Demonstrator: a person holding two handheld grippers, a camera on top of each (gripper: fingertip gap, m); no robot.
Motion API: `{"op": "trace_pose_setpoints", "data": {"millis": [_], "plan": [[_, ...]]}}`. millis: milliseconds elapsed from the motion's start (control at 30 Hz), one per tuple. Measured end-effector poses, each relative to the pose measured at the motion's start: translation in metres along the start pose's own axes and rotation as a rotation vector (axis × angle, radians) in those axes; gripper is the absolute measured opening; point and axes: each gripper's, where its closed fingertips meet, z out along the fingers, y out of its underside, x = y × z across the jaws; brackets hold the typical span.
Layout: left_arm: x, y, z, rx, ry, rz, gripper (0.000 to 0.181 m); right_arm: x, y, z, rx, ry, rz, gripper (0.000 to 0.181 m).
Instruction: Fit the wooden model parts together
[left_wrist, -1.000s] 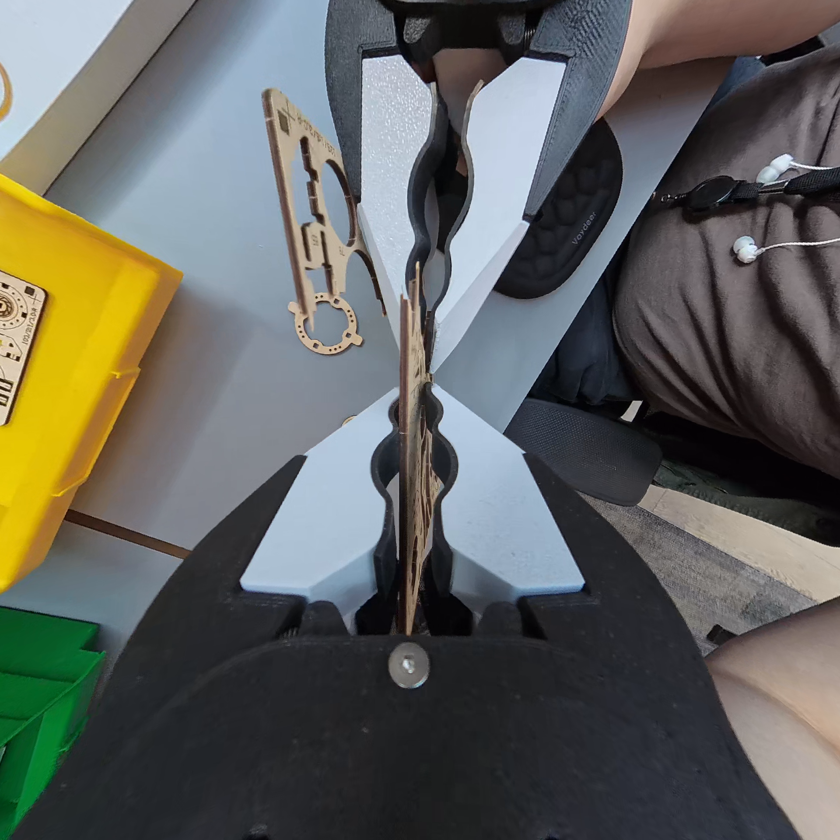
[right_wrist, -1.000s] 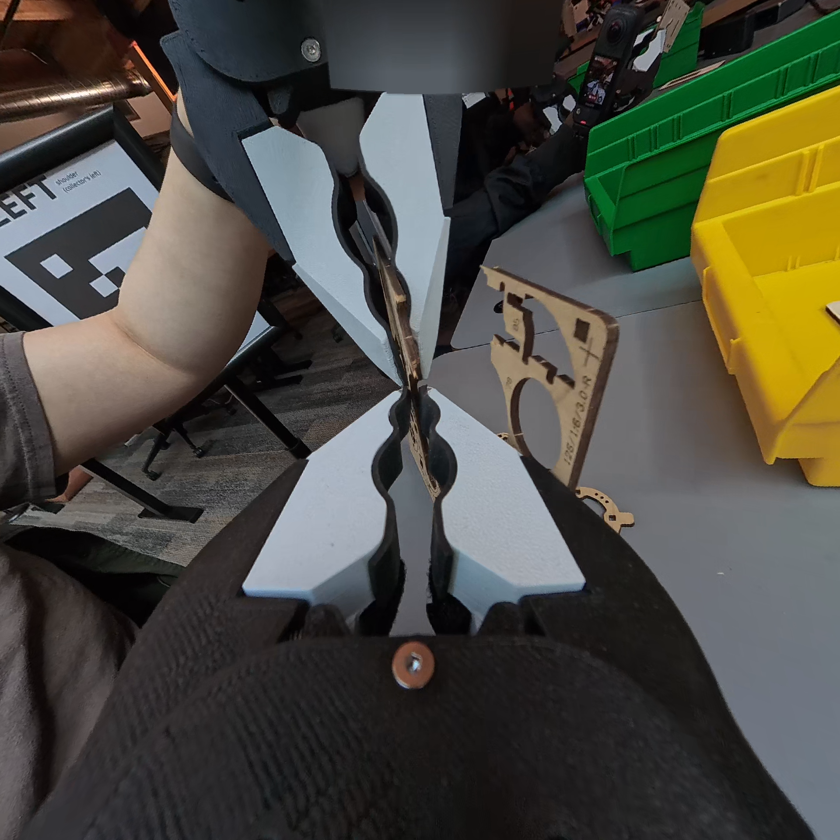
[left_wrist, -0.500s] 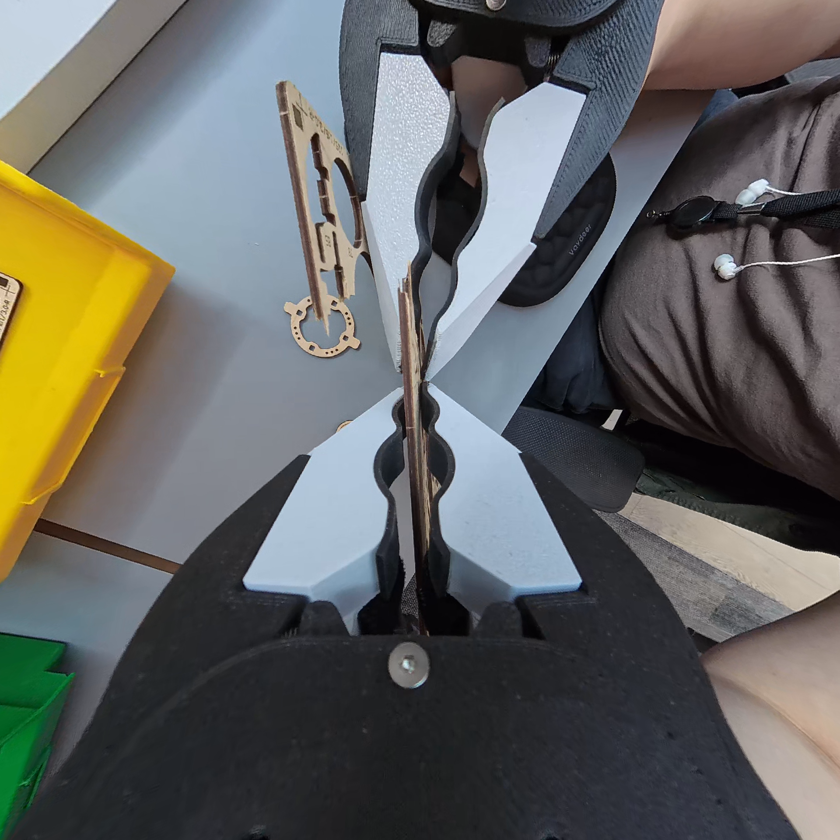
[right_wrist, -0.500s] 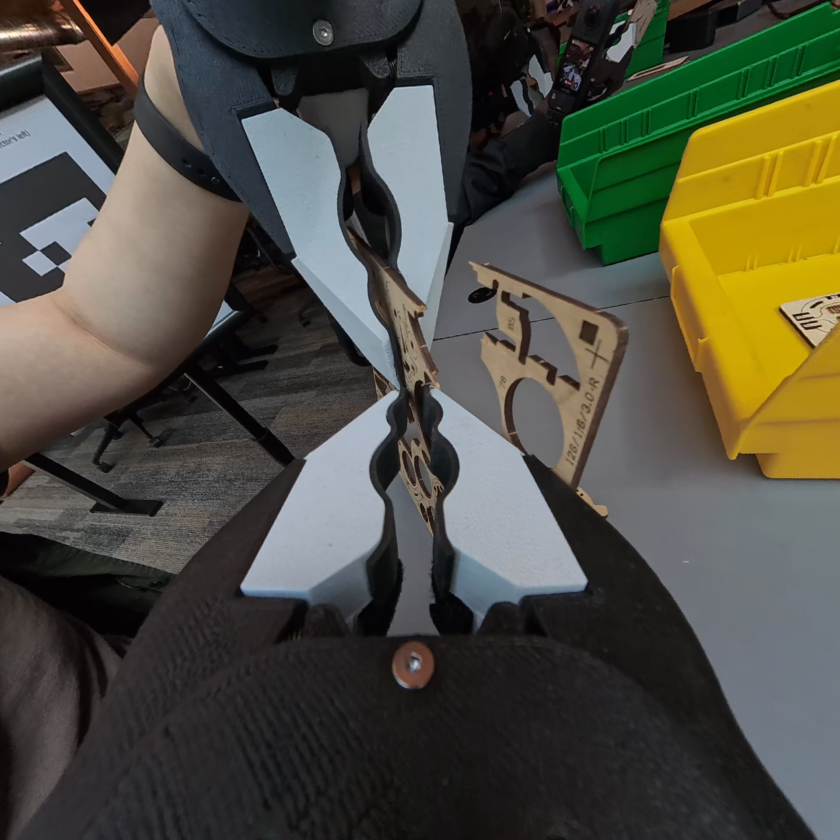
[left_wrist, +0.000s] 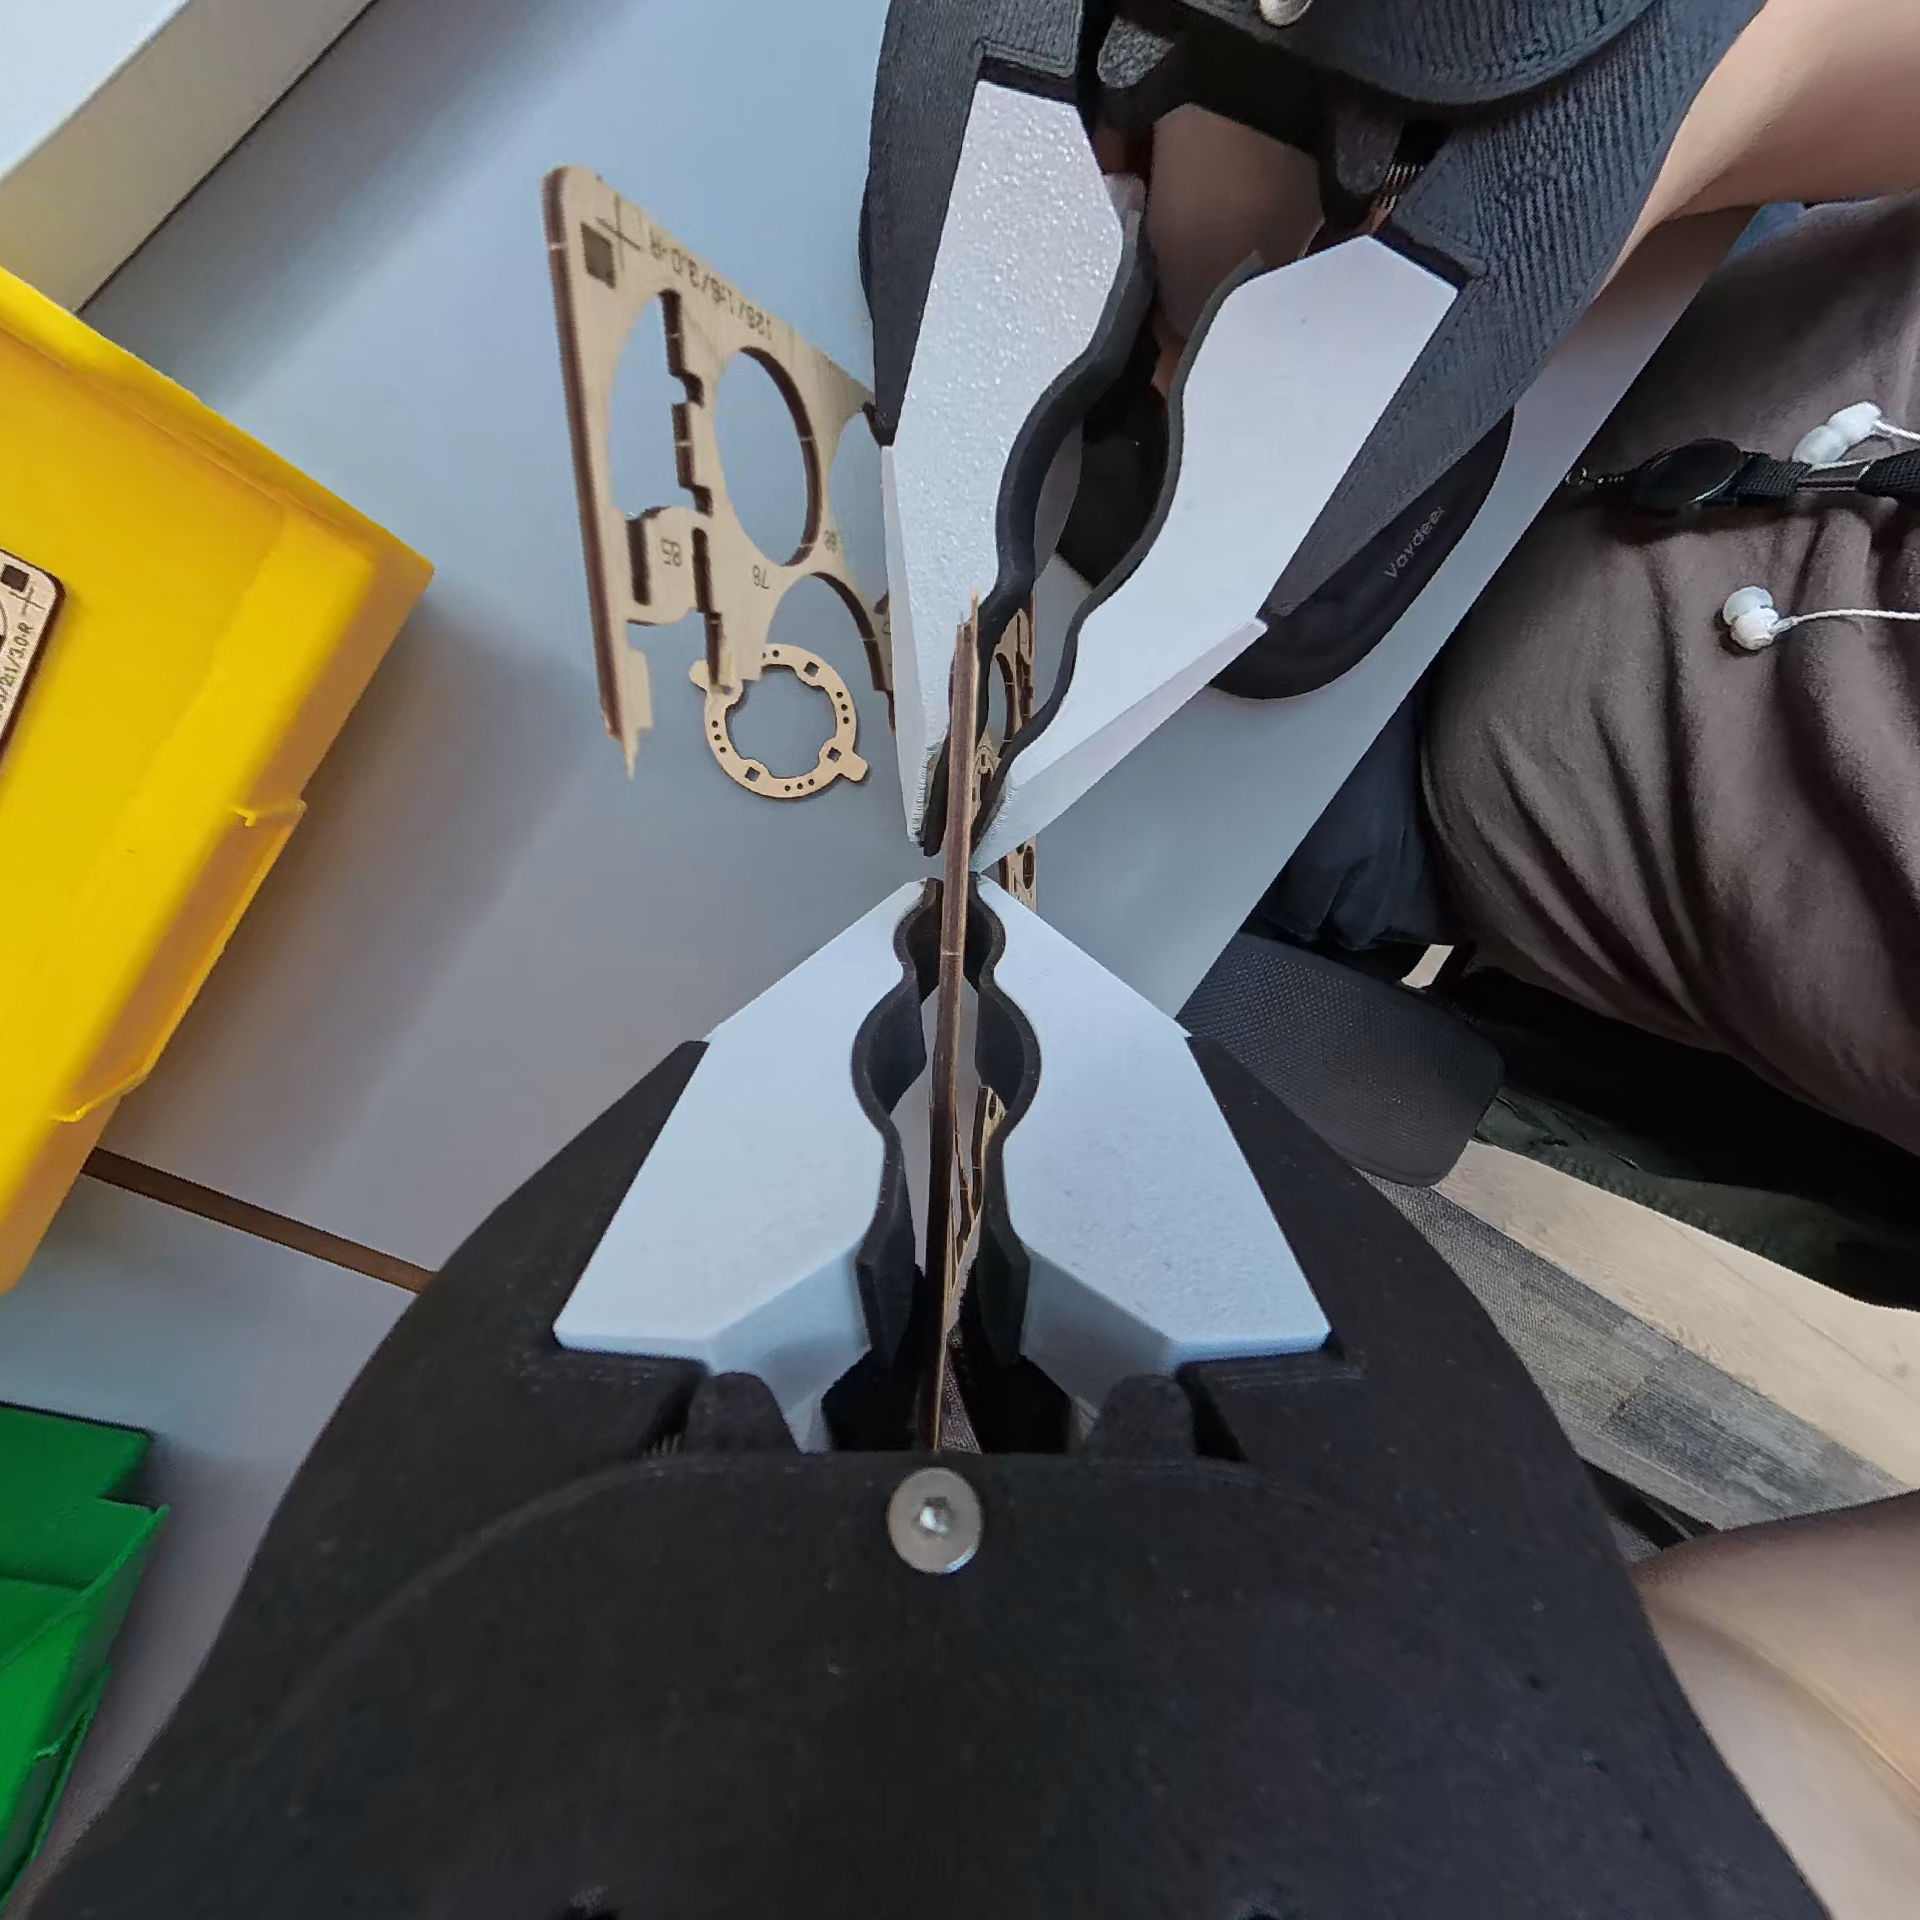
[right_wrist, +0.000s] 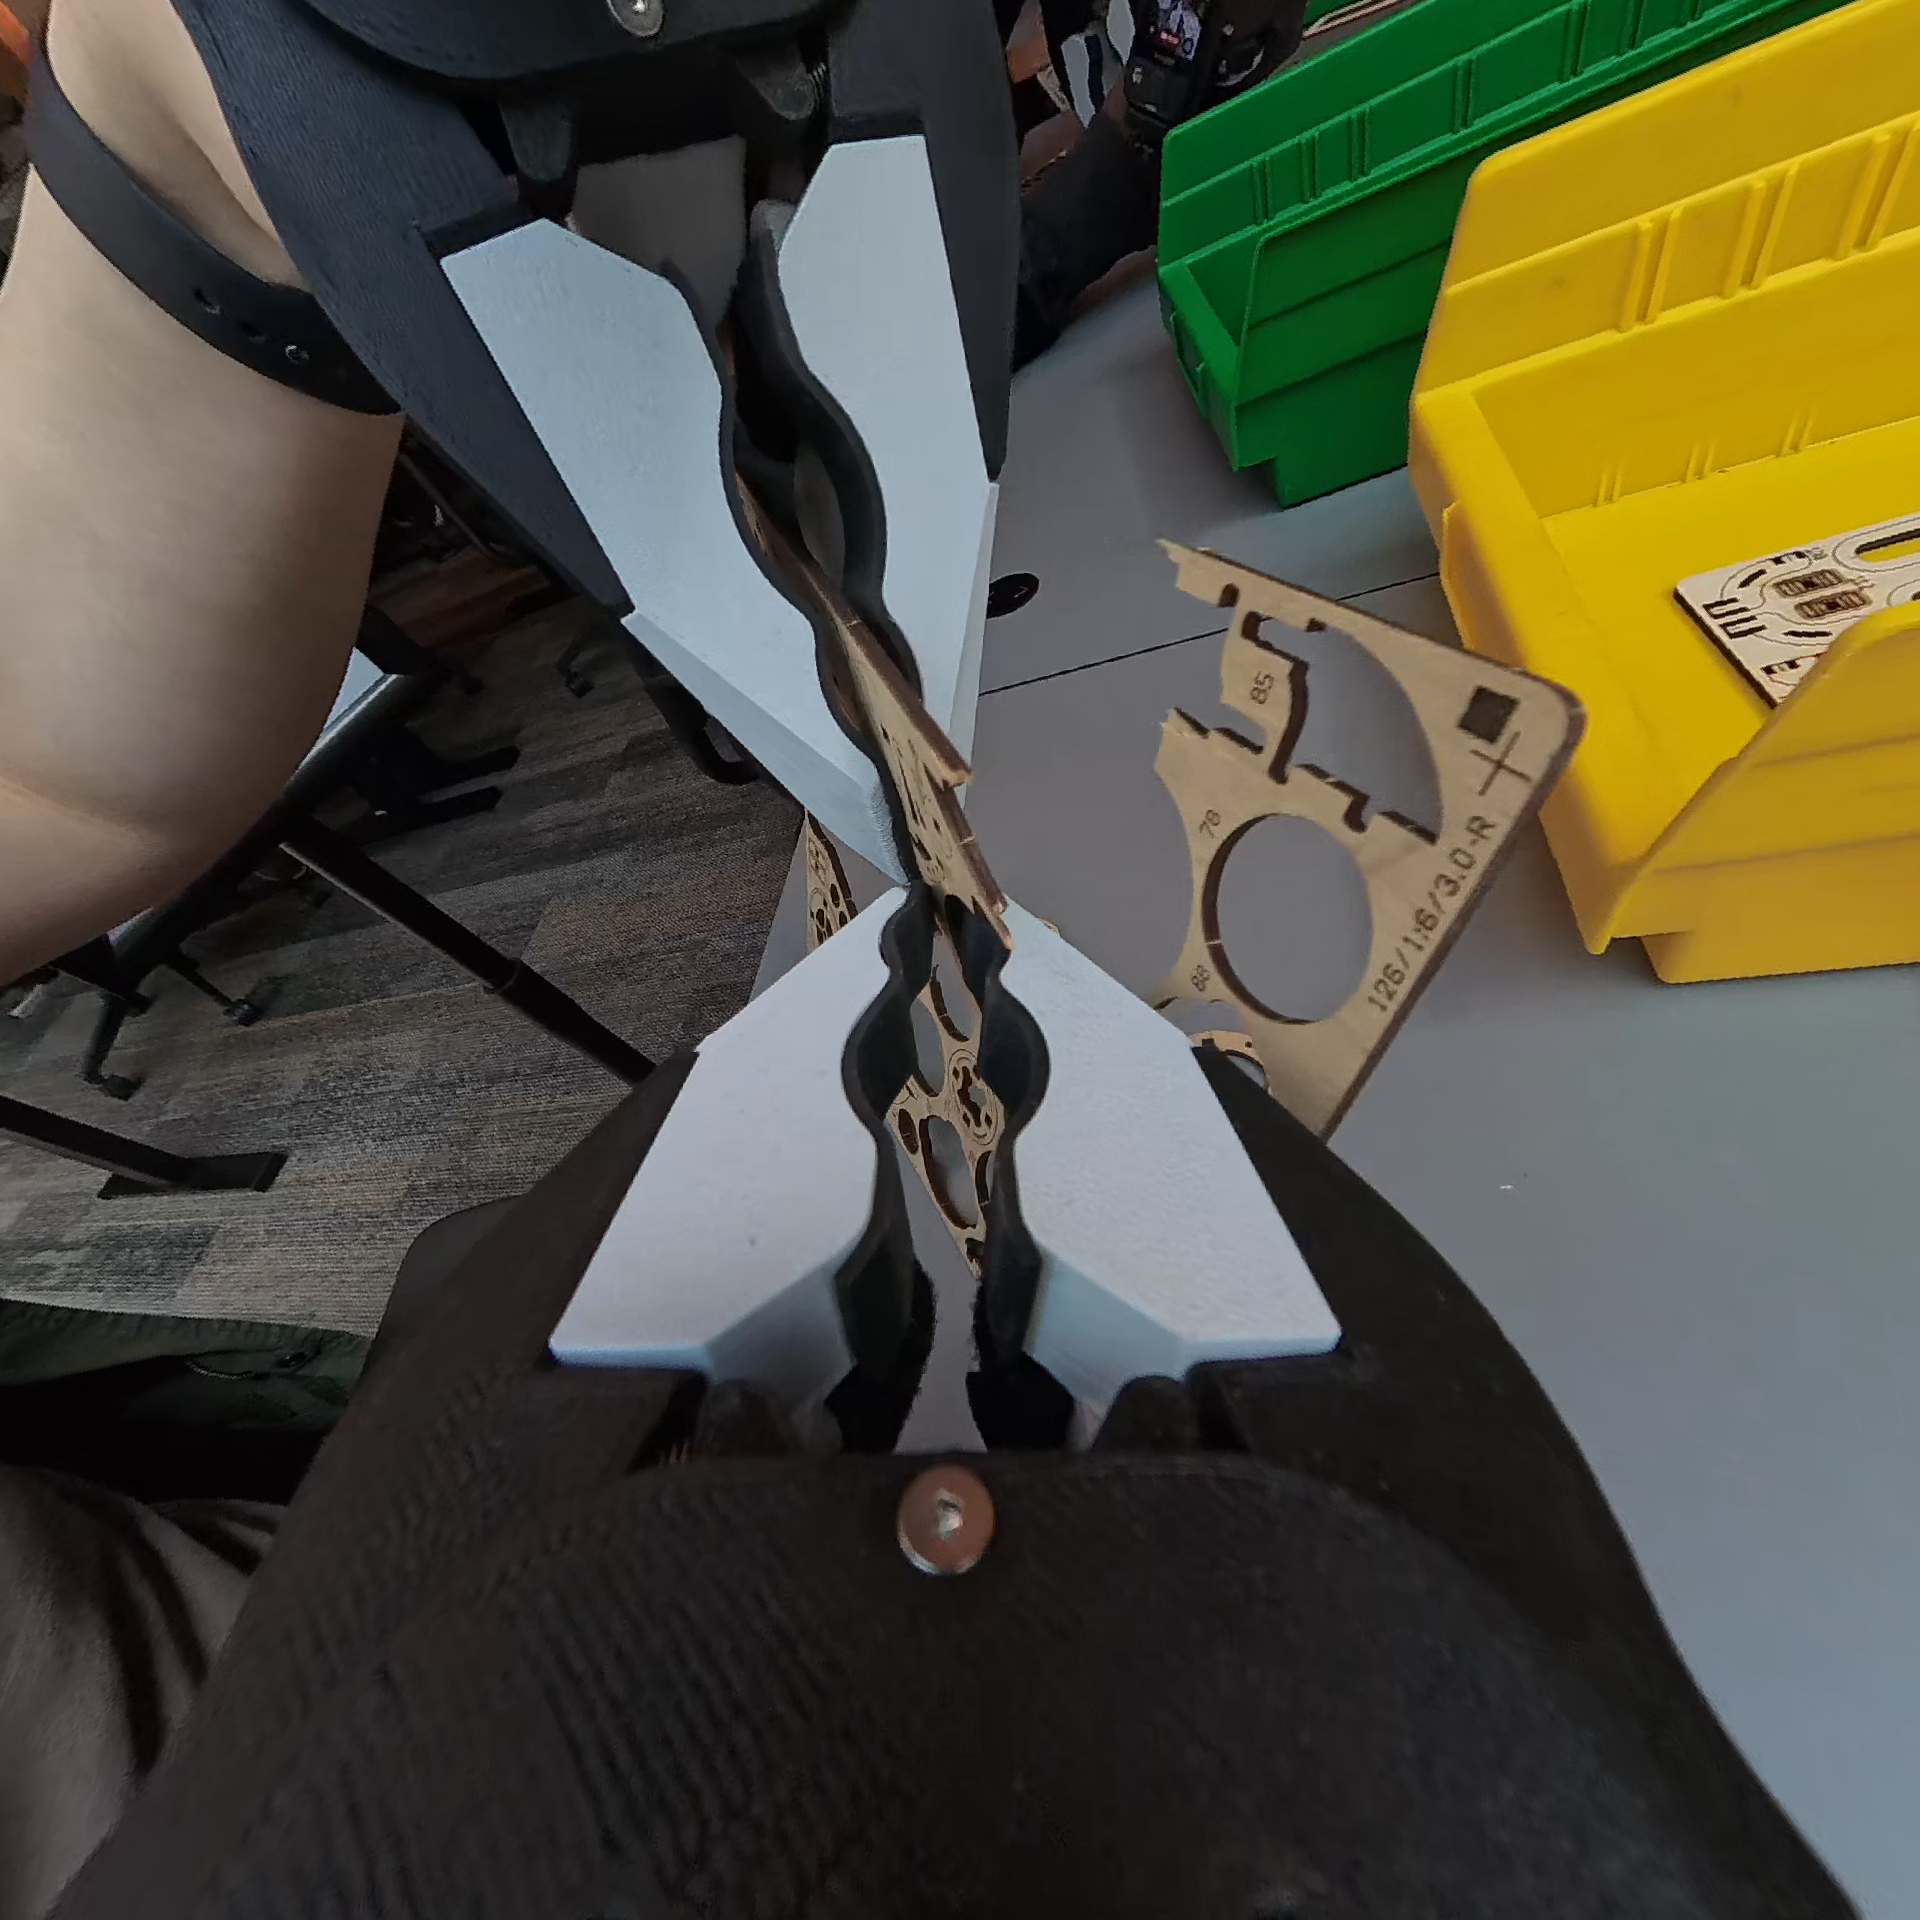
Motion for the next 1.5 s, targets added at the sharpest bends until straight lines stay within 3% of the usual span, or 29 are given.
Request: {"op": "trace_pose_setpoints", "data": {"millis": [233, 367, 533, 633, 967, 1500], "plan": [[-0.008, 0.001, 0.003, 0.032, -0.026, 0.003, 0.000, 0.007, 0.001, 0.004, 0.007, 0.039, 0.050, 0.003], [-0.006, -0.001, -0.005, 0.122, 0.068, -0.034, 0.000, 0.003, -0.007, 0.002, 0.094, -0.004, 0.015, 0.004], [-0.016, -0.001, -0.004, 0.220, 0.124, -0.090, 0.000, 0.013, -0.008, 0.001, 0.159, -0.023, 0.150, 0.004], [-0.022, 0.004, -0.002, 0.255, 0.158, -0.152, 0.000, 0.010, -0.010, 0.006, 0.190, -0.076, 0.221, 0.022], [-0.027, 0.010, 0.002, 0.360, 0.267, -0.205, 0.000, 0.021, -0.003, 0.022, 0.079, -0.087, 0.235, 0.005], [-0.037, 0.022, 0.013, 0.450, 0.416, -0.278, 0.000, 0.029, 0.007, 0.036, -0.026, -0.124, 0.338, 0.007]]}}
